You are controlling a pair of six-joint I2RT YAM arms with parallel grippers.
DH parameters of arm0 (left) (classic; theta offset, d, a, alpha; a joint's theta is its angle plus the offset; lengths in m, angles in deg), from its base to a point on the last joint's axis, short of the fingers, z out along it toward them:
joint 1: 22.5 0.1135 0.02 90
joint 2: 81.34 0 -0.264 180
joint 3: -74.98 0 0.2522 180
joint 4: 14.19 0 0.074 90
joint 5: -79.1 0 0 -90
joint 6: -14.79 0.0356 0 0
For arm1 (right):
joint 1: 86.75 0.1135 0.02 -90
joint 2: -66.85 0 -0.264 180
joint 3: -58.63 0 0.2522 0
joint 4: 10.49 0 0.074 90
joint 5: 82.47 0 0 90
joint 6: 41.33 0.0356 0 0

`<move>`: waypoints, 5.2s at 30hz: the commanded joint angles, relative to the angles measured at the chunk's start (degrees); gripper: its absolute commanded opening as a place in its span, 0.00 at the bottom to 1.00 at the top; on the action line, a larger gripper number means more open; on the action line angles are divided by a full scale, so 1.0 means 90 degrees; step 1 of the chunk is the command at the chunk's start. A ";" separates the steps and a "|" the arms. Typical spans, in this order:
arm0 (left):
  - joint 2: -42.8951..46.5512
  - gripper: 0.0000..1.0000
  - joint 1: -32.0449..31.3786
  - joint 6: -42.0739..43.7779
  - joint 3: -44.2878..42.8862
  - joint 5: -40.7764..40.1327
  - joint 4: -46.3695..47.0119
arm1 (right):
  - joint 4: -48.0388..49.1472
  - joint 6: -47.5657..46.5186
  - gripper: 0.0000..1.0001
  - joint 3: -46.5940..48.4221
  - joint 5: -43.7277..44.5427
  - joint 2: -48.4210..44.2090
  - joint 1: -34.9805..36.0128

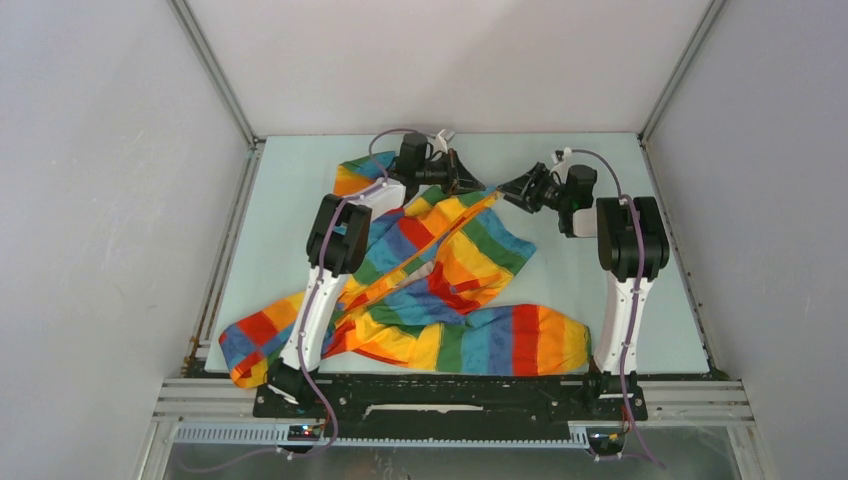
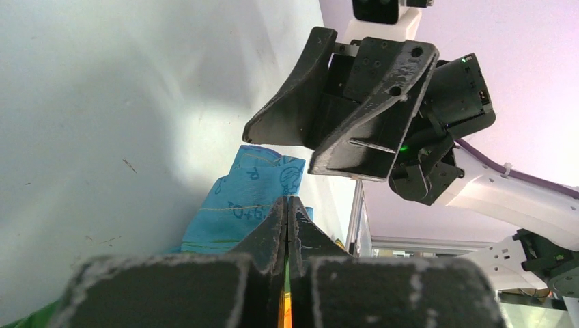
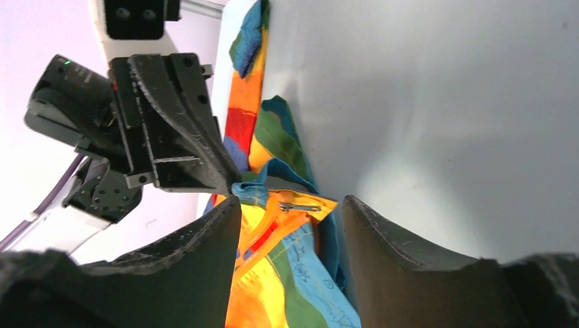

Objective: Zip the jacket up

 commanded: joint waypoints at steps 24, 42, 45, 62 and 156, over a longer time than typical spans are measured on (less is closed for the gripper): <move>0.0359 0.00 0.0074 -0.0087 0.0019 0.0287 0.0179 | 0.2214 0.1284 0.42 0.0394 -0.1113 0.0686 0.0015; 0.0295 0.01 0.0123 -0.0005 -0.0049 0.0202 0.0014 | 0.2639 0.1609 0.09 0.0165 -0.1140 0.0667 0.0003; 0.0305 0.05 0.0119 0.0052 -0.0046 0.0177 -0.0019 | 0.2660 0.1647 0.00 0.0163 -0.1135 0.0654 0.0022; 0.0256 0.66 -0.0066 -0.0059 0.0032 0.0262 0.0793 | 0.3038 0.2136 0.00 0.0168 -0.1152 0.0766 0.0034; -0.0047 0.00 -0.0099 -0.0236 -0.0185 0.0016 -0.0259 | 0.2222 0.2258 0.32 0.1229 -0.0401 0.0768 0.0512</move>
